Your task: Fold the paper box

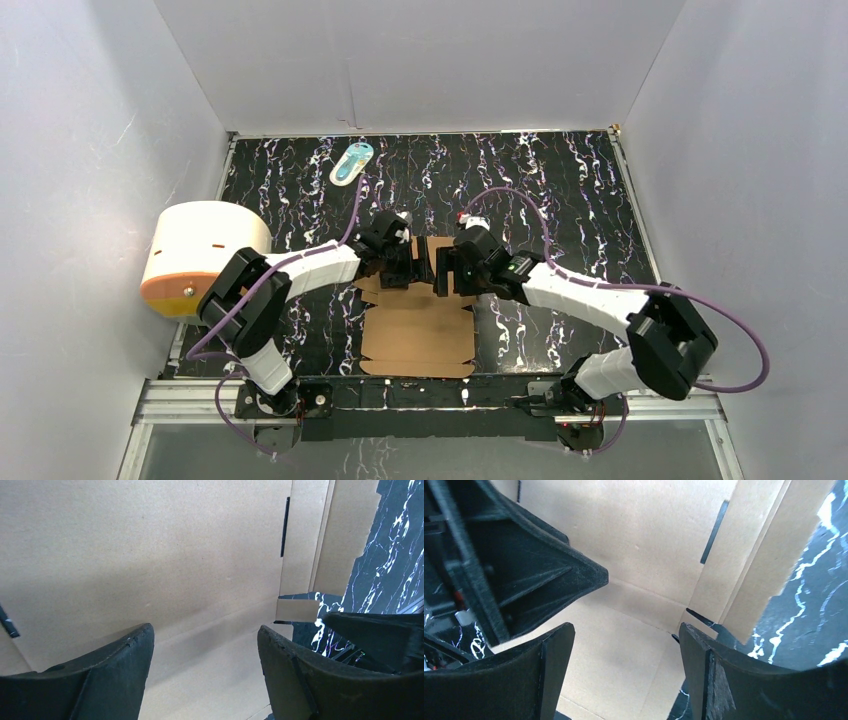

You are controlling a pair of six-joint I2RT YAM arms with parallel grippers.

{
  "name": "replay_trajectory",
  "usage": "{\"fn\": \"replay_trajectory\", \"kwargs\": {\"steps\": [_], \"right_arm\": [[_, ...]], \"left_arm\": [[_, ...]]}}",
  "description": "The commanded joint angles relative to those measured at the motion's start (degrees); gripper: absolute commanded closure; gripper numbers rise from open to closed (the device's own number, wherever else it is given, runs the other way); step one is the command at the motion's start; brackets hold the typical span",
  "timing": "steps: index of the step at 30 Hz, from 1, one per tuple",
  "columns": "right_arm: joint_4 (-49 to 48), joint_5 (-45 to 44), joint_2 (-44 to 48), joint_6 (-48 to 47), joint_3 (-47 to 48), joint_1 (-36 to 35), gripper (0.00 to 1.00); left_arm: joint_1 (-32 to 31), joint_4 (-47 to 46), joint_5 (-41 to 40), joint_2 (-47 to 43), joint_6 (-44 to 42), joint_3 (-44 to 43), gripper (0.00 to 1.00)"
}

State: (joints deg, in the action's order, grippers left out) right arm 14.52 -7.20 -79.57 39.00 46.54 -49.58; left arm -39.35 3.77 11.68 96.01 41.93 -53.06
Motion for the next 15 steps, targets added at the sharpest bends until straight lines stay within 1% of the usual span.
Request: {"fn": "replay_trajectory", "kwargs": {"steps": [1,6,12,15], "right_arm": [[1.0,-4.3,4.9,-7.9,4.3,-0.2,0.14],[1.1,-4.0,5.4,-12.7,5.2,0.3,0.1],[0.0,-1.0,4.7,-20.2,6.4,0.8,0.07],[-0.4,0.0,3.7,-23.3,7.0,1.0,0.06]], "left_arm": [[1.8,5.6,-2.4,-5.5,-2.7,-3.6,0.27],[6.4,9.9,-2.7,-9.9,-4.8,-5.1,0.26],[15.7,16.0,-3.2,-15.7,-8.1,-4.6,0.25],[20.4,18.2,-2.1,-17.1,-10.6,-4.5,0.25]]}}
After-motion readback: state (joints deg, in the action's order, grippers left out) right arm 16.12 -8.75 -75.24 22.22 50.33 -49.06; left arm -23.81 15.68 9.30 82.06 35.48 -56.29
